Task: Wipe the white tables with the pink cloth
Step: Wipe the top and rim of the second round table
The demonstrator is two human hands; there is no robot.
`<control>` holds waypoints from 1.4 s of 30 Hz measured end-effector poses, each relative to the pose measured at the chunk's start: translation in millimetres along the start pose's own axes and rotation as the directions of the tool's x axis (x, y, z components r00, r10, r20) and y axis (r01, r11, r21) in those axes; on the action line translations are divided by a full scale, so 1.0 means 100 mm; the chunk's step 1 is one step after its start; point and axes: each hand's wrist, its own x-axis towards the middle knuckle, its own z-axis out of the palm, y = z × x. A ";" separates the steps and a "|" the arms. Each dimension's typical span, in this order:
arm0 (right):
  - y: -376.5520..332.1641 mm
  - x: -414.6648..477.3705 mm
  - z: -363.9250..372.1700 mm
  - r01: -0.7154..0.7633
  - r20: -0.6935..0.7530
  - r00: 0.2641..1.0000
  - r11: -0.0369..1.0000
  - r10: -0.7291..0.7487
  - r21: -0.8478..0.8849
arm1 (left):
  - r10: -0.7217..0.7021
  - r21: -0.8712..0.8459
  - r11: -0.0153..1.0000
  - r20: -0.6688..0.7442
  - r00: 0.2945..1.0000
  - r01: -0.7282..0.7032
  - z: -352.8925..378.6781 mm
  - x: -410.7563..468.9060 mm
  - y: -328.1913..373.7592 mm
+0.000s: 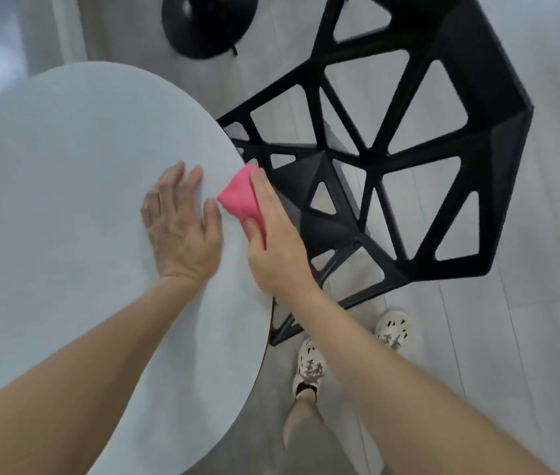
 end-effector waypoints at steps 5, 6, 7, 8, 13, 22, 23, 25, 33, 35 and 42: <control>0.00 -0.56 -0.09 -0.086 0.063 0.994 0.996 0.085 0.008 | 0.001 0.016 1.000 -0.003 1.000 -0.001 0.00 0.00 0.01; -0.06 -0.37 -0.10 -0.093 0.075 0.993 0.996 0.093 0.000 | 0.003 0.018 1.000 0.002 1.000 -0.003 0.00 -0.01 0.01; -0.15 -0.11 -0.10 -0.100 0.079 0.992 0.995 0.101 -0.012 | 0.003 0.016 1.000 0.009 1.000 -0.003 -0.01 0.00 0.03; -0.23 0.24 -0.09 -0.103 0.082 0.991 0.994 0.106 -0.041 | 0.001 0.014 1.000 0.015 1.000 -0.001 -0.02 0.01 0.04; -0.55 1.61 0.05 -0.016 0.215 0.975 0.976 0.063 -0.216 | 0.011 0.033 0.999 0.016 1.000 -0.011 -0.04 0.02 0.04; -0.26 0.16 -0.33 -0.135 0.188 0.968 0.978 0.165 -0.160 | -0.002 0.013 1.000 0.027 1.000 0.002 -0.07 0.03 0.08; -0.30 0.24 -0.30 -0.143 0.197 0.965 0.976 0.175 -0.164 | -0.005 0.011 1.000 0.029 1.000 0.005 -0.07 0.02 0.08; -0.41 0.65 -0.17 -0.123 0.188 0.969 0.975 0.158 -0.184 | -0.007 0.001 1.000 0.025 1.000 0.007 -0.07 0.02 0.09; -0.62 2.15 0.30 0.247 0.377 0.924 0.860 -0.070 -0.446 | -0.020 -0.040 0.999 0.033 0.999 0.021 -0.09 0.03 0.10; -0.49 1.94 0.23 0.390 0.384 0.904 0.738 -0.191 -0.551 | -0.018 -0.040 0.999 0.027 0.999 0.019 -0.09 0.03 0.10; -0.29 1.18 -0.18 0.628 0.561 0.778 0.354 -0.283 -0.693 | -0.104 -0.096 0.990 -0.044 0.994 0.099 -0.10 -0.01 0.11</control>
